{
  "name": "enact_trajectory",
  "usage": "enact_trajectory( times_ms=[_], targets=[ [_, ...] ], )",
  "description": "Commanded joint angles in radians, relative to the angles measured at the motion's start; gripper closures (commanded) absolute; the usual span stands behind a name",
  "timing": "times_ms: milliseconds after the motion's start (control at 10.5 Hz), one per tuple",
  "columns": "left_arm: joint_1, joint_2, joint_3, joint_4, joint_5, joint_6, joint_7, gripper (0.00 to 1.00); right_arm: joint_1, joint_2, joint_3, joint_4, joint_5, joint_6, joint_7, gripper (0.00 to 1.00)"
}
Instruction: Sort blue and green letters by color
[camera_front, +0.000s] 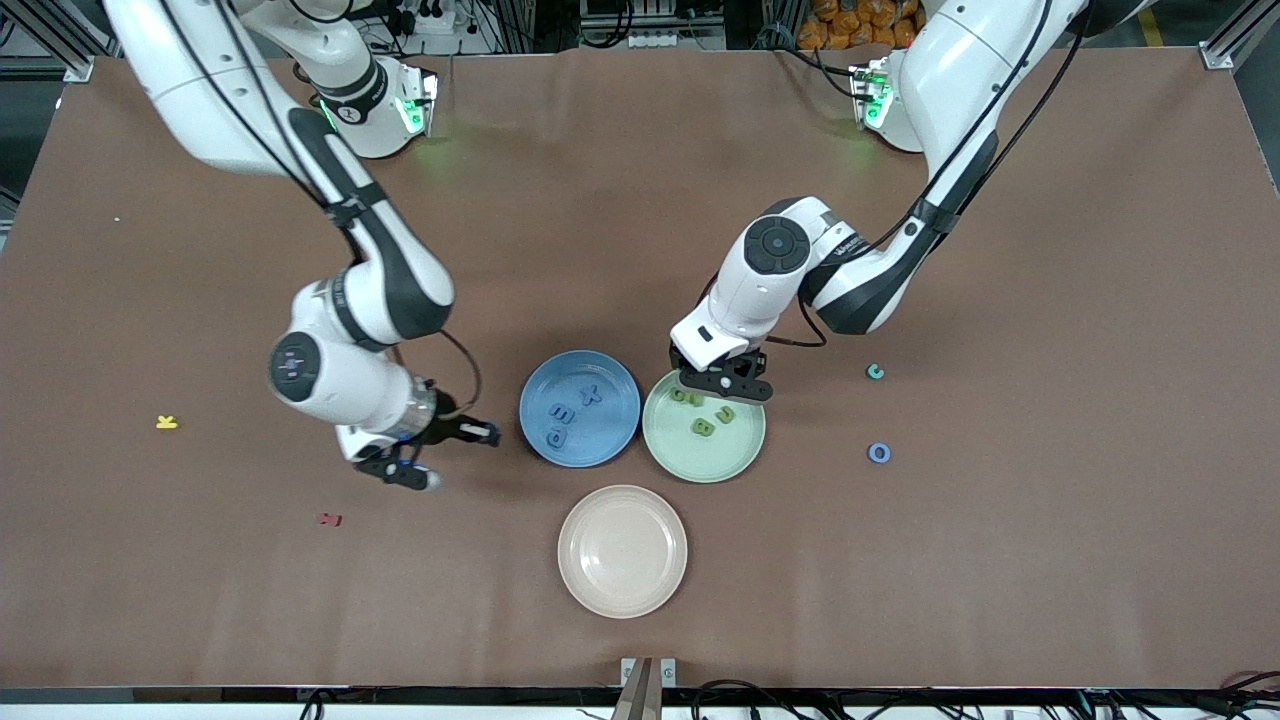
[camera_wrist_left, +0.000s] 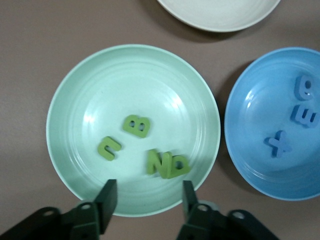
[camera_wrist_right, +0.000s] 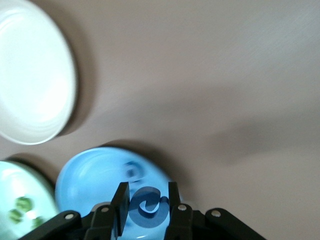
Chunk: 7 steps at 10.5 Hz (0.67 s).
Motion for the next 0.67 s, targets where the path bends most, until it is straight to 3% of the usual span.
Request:
enact_trajectory(
  times_ms=[0, 95, 190, 571],
  targets=[
    [0.011, -0.019, 0.008, 0.049, 0.021, -0.019, -0.019, 0.0, 0.09, 0.049, -0.005, 0.069, 0.042, 0.03, 0.199, 0.84],
    [0.018, -0.025, 0.016, 0.069, 0.023, -0.02, -0.016, 0.0, 0.108, 0.053, -0.005, 0.058, 0.04, 0.043, 0.227, 0.15],
    [0.032, -0.053, 0.017, 0.072, 0.021, -0.02, -0.01, 0.0, 0.13, 0.058, -0.005, 0.055, 0.04, 0.046, 0.263, 0.0],
    [0.167, -0.157, 0.013, 0.074, 0.018, -0.086, 0.119, 0.0, 0.131, 0.049, -0.016, 0.054, 0.033, 0.024, 0.287, 0.0]
  ],
)
